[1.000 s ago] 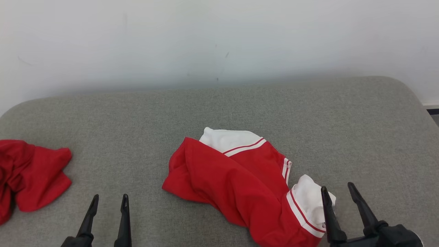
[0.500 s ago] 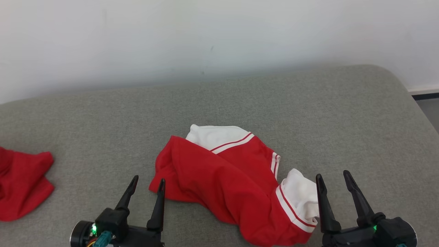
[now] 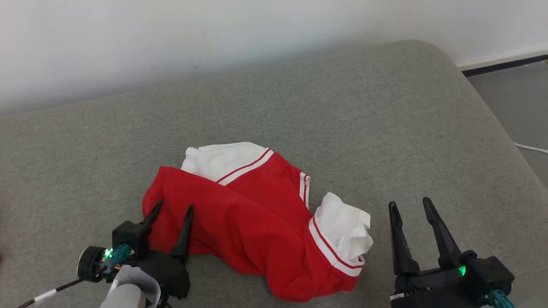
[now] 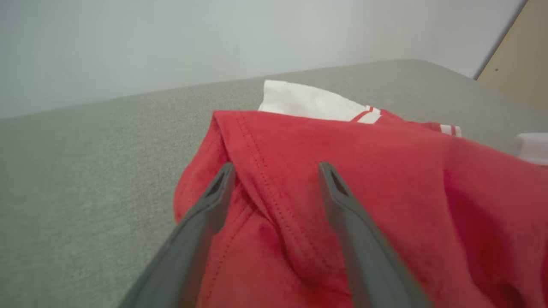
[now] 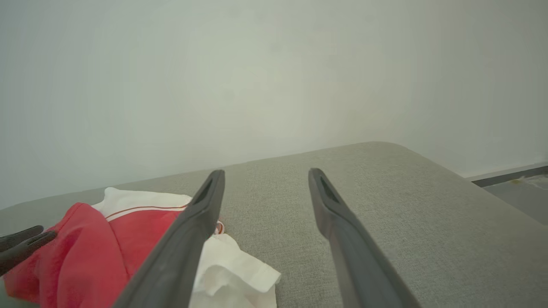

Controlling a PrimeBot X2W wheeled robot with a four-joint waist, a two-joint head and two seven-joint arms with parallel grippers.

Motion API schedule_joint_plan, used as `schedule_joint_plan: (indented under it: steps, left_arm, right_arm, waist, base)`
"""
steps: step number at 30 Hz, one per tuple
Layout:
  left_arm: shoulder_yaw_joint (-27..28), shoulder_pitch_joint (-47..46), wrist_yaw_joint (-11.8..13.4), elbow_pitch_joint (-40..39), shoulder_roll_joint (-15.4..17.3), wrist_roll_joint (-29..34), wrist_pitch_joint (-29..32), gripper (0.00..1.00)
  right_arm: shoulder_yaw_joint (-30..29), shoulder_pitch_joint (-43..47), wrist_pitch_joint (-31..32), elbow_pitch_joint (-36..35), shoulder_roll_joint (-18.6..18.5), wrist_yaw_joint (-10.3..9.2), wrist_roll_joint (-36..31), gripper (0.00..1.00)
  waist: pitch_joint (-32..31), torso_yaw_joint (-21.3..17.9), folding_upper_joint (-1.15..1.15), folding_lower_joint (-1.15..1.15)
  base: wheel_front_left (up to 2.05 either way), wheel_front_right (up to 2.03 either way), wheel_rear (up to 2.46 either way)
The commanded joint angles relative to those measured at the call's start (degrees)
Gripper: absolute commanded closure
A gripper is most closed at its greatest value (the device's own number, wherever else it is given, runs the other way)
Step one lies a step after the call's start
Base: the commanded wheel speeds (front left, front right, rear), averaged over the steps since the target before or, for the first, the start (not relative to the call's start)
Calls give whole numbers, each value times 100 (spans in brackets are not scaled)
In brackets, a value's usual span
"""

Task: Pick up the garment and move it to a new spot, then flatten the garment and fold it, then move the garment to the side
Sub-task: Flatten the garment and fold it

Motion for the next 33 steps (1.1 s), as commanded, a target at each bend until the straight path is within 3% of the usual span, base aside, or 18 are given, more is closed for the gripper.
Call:
schedule_joint_plan:
  steps: [1, 6, 7, 8, 9, 13, 22, 27, 33]
  left_arm:
    - [-69, -75, 9, 141, 46, -97, -12, 0]
    - [-203, -387, 9, 859, 51, -470, 53, 0]
    - [-385, -455, 9, 979, 48, -574, 66, 65]
    - [-455, -503, 10, 995, 77, -640, 50, 94]
    - [-493, -550, 10, 995, 98, -724, 32, 100]
    - [-464, -810, 10, 796, 308, -762, -13, 100]
    - [111, -1040, 128, -564, 757, -296, -17, 100]
    - [245, -650, 148, -1001, 889, -249, -17, 100]
    - [288, -61, 252, -926, 976, -295, -19, 100]
  right_arm:
    - [3, -52, -1, 5, 25, -13, 8, 0]
    - [-29, -113, -1, 11, 37, -13, 10, 0]
    - [-56, -122, -1, -12, 41, -13, 6, 0]
    - [-59, -121, -1, -23, 43, -13, 4, 0]
    - [-71, -121, -1, -35, 44, -13, -2, 0]
    - [-86, -102, -1, -52, 44, -13, -8, 0]
    - [-114, -24, -1, -35, 44, -13, 31, 0]
    - [-106, 26, -1, 7, 44, -13, 52, 0]
    - [-58, 96, -2, 156, 43, -13, 59, 0]
  waist:
    - [227, -233, -1, -1]
    - [271, -309, -1, -1]
    - [266, -311, -1, -1]
    - [260, -304, -1, -1]
    - [252, -288, -1, -1]
    - [188, -188, -1, -1]
    - [-23, 53, -1, -1]
    - [-122, 167, -1, -1]
    - [-213, 303, -1, -1]
  base:
    - [0, 0, 0]
    - [0, 0, 0]
    - [0, 0, 0]
    - [0, 0, 0]
    - [0, 0, 0]
    - [0, 0, 0]
    - [0, 0, 0]
    - [0, 0, 0]
    - [0, 0, 0]
